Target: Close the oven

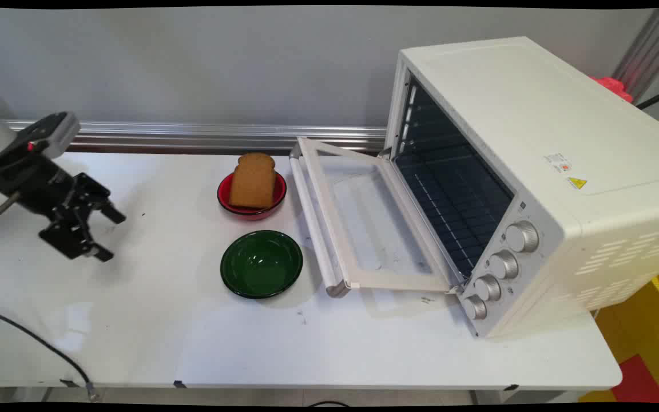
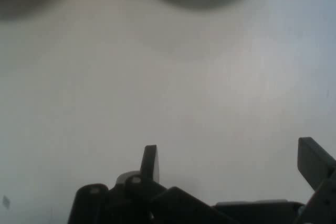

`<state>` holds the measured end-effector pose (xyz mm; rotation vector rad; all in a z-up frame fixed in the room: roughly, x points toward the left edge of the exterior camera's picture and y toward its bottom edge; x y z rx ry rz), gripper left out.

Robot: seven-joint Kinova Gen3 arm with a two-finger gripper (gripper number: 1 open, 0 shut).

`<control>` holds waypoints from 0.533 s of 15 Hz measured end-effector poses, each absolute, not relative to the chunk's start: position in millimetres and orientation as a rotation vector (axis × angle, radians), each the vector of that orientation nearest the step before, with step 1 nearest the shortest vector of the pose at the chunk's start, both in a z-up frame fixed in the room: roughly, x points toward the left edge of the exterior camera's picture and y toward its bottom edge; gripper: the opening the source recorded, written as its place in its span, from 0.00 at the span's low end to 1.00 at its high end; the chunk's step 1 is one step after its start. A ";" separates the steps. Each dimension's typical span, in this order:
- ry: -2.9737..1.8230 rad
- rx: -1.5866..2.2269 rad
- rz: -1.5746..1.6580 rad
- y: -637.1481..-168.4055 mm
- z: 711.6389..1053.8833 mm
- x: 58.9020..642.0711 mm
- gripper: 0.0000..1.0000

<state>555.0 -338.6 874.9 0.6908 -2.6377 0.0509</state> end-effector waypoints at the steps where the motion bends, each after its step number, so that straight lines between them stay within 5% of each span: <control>1: -2.601 0.691 0.051 -342.8 876.9 549.3 1.00; 8: -2.390 0.668 0.053 -362.6 892.5 513.4 1.00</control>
